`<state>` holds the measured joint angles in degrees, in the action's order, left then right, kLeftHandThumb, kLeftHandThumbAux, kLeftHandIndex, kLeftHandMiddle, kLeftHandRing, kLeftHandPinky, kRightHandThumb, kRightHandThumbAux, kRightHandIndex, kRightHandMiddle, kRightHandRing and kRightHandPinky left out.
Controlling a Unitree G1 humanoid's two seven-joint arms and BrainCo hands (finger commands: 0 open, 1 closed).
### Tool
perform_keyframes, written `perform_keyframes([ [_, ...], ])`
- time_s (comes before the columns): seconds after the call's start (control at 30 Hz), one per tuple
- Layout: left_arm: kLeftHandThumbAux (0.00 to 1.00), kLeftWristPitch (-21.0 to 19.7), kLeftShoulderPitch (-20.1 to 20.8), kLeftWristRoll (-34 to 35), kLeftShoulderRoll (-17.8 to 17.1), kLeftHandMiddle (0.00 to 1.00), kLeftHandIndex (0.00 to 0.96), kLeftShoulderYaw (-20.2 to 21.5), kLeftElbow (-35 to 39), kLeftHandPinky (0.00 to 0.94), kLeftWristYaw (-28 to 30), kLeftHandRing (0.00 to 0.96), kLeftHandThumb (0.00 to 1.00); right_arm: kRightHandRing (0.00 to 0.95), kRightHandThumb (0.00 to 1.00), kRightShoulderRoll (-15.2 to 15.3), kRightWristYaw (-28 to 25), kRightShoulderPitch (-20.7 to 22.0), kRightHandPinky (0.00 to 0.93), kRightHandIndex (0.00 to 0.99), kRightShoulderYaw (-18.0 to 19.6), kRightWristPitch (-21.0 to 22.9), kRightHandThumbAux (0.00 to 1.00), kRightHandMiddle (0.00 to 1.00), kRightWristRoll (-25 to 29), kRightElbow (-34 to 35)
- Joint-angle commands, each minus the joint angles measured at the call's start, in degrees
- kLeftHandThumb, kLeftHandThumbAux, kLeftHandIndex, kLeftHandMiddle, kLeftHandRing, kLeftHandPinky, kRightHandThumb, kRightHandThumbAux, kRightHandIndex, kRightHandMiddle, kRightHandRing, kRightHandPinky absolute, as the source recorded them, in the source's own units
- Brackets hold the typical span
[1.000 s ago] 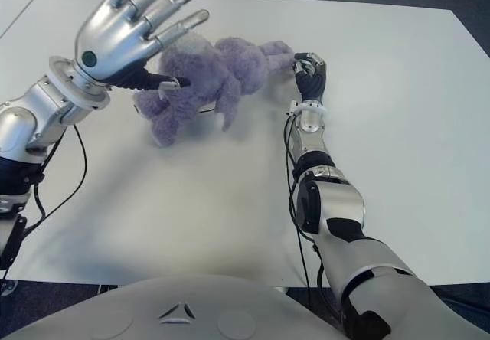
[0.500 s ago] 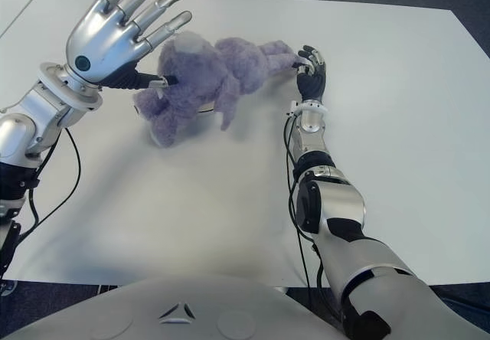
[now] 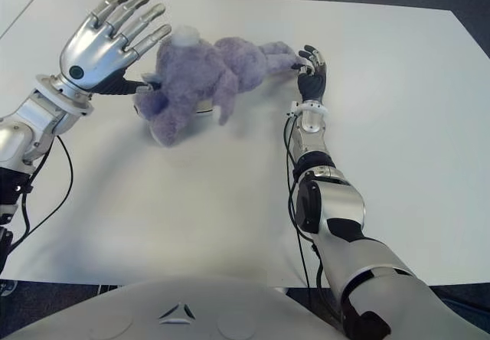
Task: Put the doll into the plate.
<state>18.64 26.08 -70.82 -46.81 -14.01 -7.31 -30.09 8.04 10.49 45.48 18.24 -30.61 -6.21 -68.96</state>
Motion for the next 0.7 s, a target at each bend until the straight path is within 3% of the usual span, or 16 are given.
perform_keyframes([
  [0.03,0.436,-0.3,-3.4,0.1,-0.6,0.0,0.002,-2.0,-4.9,0.0,-0.9,0.0,0.052,0.38,0.998,-4.7,-0.4,-14.6,0.127,0.178,1.0,7.3,0.841,0.235,1.9,-8.9],
  [0.47,0.459,0.4,-3.5,3.4,0.0,0.0,0.012,-1.4,-6.9,0.0,-0.4,0.0,0.051,0.344,0.962,-4.5,-0.3,-14.7,0.103,0.173,1.0,7.3,0.857,0.239,1.4,-8.9],
  [0.7,0.467,0.2,-4.0,4.1,-0.7,0.0,0.014,0.0,-7.9,0.0,-5.6,0.0,0.116,0.334,0.924,-4.4,-0.3,-14.8,0.105,0.172,1.0,7.4,0.864,0.249,1.3,-8.9],
])
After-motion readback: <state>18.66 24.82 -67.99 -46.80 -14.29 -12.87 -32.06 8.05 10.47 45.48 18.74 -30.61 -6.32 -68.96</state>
